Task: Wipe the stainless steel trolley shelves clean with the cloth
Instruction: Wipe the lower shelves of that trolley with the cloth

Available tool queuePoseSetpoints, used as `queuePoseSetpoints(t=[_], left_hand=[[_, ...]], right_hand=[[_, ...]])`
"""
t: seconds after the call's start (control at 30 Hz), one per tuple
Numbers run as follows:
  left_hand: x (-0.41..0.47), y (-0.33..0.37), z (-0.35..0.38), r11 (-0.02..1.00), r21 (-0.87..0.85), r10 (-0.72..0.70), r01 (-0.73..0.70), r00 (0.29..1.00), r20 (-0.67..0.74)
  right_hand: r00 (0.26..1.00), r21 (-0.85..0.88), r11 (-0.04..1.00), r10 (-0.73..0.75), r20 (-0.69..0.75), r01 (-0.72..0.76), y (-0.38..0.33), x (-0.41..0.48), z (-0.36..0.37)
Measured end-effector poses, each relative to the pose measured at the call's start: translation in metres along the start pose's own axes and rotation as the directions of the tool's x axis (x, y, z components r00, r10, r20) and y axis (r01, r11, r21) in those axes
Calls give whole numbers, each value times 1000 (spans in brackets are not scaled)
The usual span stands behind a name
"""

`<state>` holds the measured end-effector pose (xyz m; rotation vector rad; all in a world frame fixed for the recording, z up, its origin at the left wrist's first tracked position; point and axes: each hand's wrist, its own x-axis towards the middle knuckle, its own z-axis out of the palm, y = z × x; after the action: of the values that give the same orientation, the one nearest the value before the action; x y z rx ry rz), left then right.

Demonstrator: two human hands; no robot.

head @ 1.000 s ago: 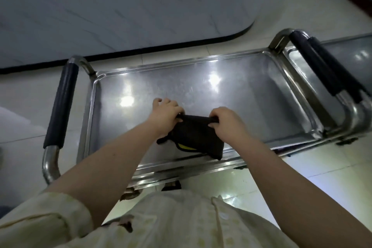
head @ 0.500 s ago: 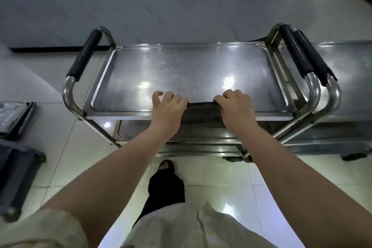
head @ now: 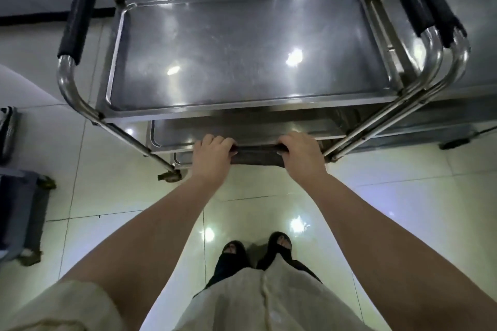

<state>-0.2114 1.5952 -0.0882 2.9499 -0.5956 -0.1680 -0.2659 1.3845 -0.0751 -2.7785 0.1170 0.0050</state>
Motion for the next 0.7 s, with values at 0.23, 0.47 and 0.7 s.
queuePoseSetpoints(t=[0.23, 0.47, 0.7], left_hand=[[33, -30, 85, 989, -122, 85, -81, 996, 36], [91, -25, 200, 941, -336, 11, 50, 984, 176], [232, -14, 261, 922, -345, -132, 178, 980, 151]], right_hand=[[970, 250, 938, 240, 33, -240, 25, 6, 103], [958, 334, 902, 287, 15, -275, 102, 42, 181], [930, -39, 931, 357, -90, -362, 166, 170, 215]])
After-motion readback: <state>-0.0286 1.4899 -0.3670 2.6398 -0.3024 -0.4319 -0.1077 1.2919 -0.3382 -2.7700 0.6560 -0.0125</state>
